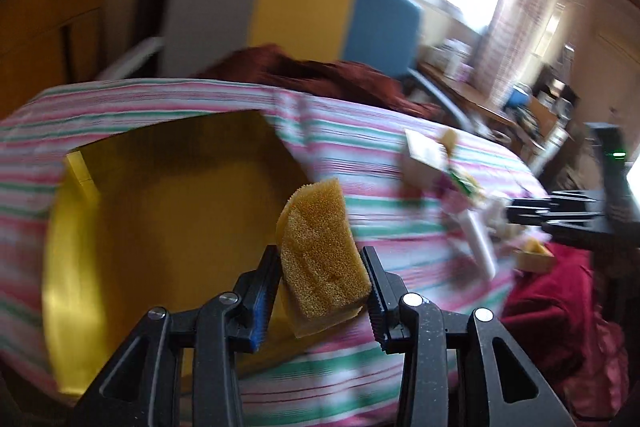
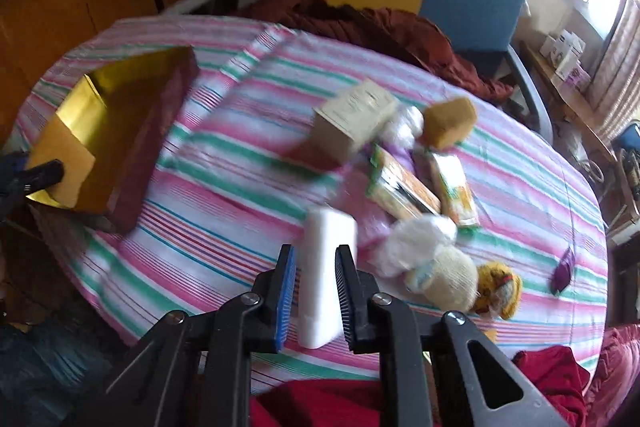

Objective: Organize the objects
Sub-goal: 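Carry the sponge into the gold tray with the left tool while the right tool grasps the white block, then release the sponge in the tray with the left tool while the right tool places the white block there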

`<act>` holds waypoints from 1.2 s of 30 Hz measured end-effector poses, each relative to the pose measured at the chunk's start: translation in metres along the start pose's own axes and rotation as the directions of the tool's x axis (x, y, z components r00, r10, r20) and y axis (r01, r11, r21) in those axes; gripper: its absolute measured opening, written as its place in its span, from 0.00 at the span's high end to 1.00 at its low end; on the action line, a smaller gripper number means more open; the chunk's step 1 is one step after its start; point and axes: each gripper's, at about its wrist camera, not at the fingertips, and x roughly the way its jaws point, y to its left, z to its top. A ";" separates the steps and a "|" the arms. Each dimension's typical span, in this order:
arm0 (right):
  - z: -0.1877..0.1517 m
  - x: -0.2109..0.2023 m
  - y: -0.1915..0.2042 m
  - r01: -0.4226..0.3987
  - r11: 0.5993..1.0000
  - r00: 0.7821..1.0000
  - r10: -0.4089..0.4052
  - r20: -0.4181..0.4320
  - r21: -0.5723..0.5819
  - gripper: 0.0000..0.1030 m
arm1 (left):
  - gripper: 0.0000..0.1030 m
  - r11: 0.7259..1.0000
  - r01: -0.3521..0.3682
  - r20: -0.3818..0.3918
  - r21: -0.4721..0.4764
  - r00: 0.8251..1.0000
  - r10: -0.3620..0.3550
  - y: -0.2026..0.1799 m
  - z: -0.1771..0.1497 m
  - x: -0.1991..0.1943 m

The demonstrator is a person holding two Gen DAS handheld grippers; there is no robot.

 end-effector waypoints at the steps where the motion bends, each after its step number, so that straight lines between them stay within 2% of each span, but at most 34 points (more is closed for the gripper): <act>1: 0.006 -0.002 0.008 -0.033 0.999 0.999 0.033 0.019 0.002 0.81 | 0.60 0.999 -0.029 0.005 -0.018 1.000 0.029 0.013 -0.001 -0.004; 4: 0.029 -0.003 0.040 -0.139 0.990 0.988 0.139 0.064 0.002 0.81 | 0.60 0.989 -0.126 0.006 -0.076 0.992 0.126 0.049 -0.005 -0.011; 6: 0.046 0.001 0.065 -0.215 0.977 0.973 0.215 0.085 -0.006 0.81 | 0.60 0.979 -0.178 0.003 -0.104 0.984 0.179 0.069 -0.011 -0.016; 10: 0.068 0.010 0.111 -0.291 0.955 0.950 0.295 0.097 -0.053 0.81 | 0.60 0.962 -0.239 -0.008 -0.129 0.971 0.240 0.092 -0.021 -0.019; 13: 0.075 0.016 0.129 -0.291 0.954 0.950 0.298 0.092 -0.076 0.81 | 0.60 0.958 -0.248 -0.019 -0.147 0.969 0.248 0.103 -0.030 -0.020; 17: 0.069 0.028 0.107 -0.215 0.976 0.975 0.216 0.061 -0.018 0.81 | 0.60 0.957 -0.245 -0.020 -0.157 0.969 0.245 0.107 -0.036 -0.019; 19: 0.056 0.035 0.084 -0.137 0.990 0.991 0.137 0.016 0.021 0.79 | 0.59 0.958 -0.238 -0.019 -0.161 0.971 0.238 0.108 -0.036 -0.018; 20: 0.048 0.041 0.070 -0.089 0.995 0.996 0.090 -0.019 0.050 0.74 | 0.59 0.959 -0.233 -0.017 -0.161 0.972 0.234 0.107 -0.036 -0.017; 22: 0.030 0.054 0.044 0.010 0.995 0.996 -0.001 -0.089 0.100 0.47 | 0.59 0.960 -0.229 -0.020 -0.159 0.973 0.229 0.105 -0.032 -0.015; 24: 0.014 0.068 0.021 0.107 0.985 0.982 -0.084 -0.169 0.133 0.34 | 0.59 0.962 -0.226 -0.027 -0.154 0.974 0.225 0.104 -0.032 -0.011; 25: 0.007 0.073 0.013 0.136 0.980 0.974 -0.106 -0.199 0.143 0.31 | 0.59 0.962 -0.228 -0.030 -0.153 0.974 0.226 0.104 -0.032 -0.009; 28: -0.008 0.092 -0.002 0.184 0.968 0.955 -0.135 -0.265 0.168 0.29 | 0.59 0.961 -0.231 -0.036 -0.151 0.973 0.228 0.104 -0.032 -0.007; 30: -0.014 0.104 -0.007 0.180 0.966 0.948 -0.120 -0.296 0.185 0.29 | 0.59 0.960 -0.238 -0.039 -0.147 0.971 0.235 0.105 -0.032 -0.007; 32: -0.016 0.111 -0.009 0.144 0.966 0.954 -0.079 -0.289 0.213 0.33 | 0.59 0.959 -0.243 -0.042 -0.145 0.970 0.239 0.105 -0.031 -0.006; 33: -0.016 0.110 -0.009 0.123 0.967 0.960 -0.059 -0.273 0.222 0.43 | 0.59 0.958 -0.248 -0.045 -0.145 0.969 0.244 0.105 -0.032 -0.005; 36: -0.011 0.099 -0.003 0.125 0.971 0.968 -0.075 -0.240 0.202 0.45 | 0.59 0.957 -0.252 -0.046 -0.146 0.968 0.247 0.107 -0.032 -0.005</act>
